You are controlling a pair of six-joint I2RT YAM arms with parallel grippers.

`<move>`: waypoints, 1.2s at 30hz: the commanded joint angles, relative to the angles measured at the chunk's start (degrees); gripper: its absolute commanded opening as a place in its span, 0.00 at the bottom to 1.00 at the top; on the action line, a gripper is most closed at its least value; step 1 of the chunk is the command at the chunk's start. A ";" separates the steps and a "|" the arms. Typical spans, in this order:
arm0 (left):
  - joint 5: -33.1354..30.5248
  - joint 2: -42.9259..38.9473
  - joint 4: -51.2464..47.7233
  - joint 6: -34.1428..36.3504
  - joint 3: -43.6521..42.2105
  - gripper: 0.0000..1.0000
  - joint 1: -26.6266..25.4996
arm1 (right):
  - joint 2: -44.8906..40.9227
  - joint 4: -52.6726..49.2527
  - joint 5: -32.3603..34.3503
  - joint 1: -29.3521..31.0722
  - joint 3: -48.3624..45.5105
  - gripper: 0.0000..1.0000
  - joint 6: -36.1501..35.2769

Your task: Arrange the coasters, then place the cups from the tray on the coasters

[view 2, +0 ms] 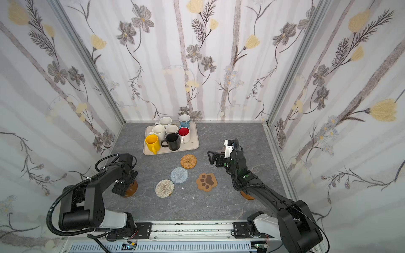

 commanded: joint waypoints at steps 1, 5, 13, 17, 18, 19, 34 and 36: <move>1.89 1.18 2.09 -0.47 1.90 1.00 0.03 | 0.35 1.99 0.58 0.03 0.29 1.00 -0.26; 2.01 2.28 2.45 -0.56 3.90 1.00 0.50 | 0.51 1.89 0.68 -0.03 0.29 1.00 -0.33; 1.81 3.04 2.75 -0.04 4.93 0.99 1.72 | 0.46 1.64 0.69 -0.03 0.44 1.00 -0.57; 2.03 1.58 2.71 0.56 5.14 0.99 2.68 | 0.33 1.77 -0.09 -0.03 0.47 1.00 -0.54; 2.14 0.75 2.71 0.95 5.38 0.99 2.75 | 0.35 1.80 -0.63 -0.03 0.63 0.99 -0.55; 2.15 -0.24 2.58 1.50 5.67 0.99 2.88 | 0.48 1.70 -1.32 0.03 0.81 0.98 -0.82; 4.88 -14.08 2.83 17.44 12.82 1.00 2.78 | 11.41 -11.31 -11.45 11.49 14.29 0.64 -8.38; 7.24 -14.84 3.71 20.09 14.67 1.00 2.53 | 13.34 -12.06 -10.09 14.93 15.76 0.56 -7.73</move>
